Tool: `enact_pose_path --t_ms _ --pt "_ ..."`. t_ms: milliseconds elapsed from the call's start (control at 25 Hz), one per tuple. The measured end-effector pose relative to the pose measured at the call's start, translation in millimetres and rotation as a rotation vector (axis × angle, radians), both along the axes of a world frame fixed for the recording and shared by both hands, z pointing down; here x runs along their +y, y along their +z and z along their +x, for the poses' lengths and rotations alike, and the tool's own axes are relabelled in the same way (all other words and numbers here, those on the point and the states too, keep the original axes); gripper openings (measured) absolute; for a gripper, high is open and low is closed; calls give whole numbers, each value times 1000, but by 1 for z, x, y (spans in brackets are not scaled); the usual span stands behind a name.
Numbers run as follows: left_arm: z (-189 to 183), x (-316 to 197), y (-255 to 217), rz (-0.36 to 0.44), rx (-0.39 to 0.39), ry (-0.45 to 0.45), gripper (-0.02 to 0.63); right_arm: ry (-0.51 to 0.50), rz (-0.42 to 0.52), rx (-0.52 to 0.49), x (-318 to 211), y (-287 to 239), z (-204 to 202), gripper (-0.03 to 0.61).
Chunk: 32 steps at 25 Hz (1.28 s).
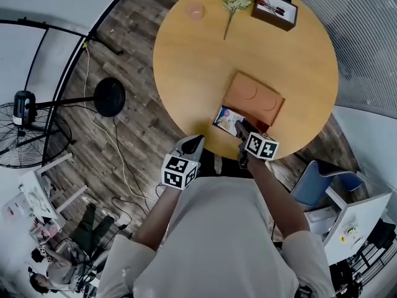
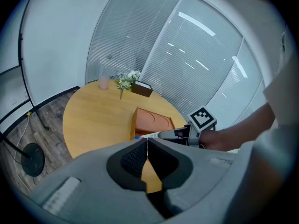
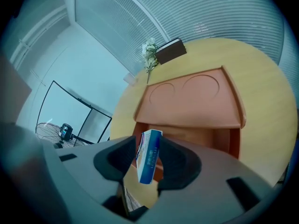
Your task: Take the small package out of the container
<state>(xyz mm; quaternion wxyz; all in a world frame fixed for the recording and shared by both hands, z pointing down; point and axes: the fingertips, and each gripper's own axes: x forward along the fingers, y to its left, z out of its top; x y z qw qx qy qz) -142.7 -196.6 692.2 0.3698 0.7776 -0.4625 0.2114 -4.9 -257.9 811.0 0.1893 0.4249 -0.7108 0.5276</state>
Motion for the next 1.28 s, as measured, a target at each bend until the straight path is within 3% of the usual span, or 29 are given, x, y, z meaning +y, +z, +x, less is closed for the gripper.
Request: enact_pose_path --t_ms 160,440,960,1280 --pt "-1 10 0 -2 -6 -3 18 -4 21 81 0 4 6 89" --pt "-9 22 3 -10 -10 -8 18 23 16 105 -1 9 9 58" --pt "-16 20 -6 16 -8 0 18 -106 143 169 -6 -24 10 46" --pt "-20 10 -21 65 13 40 18 -100 247 212 -1 -70 29 46"
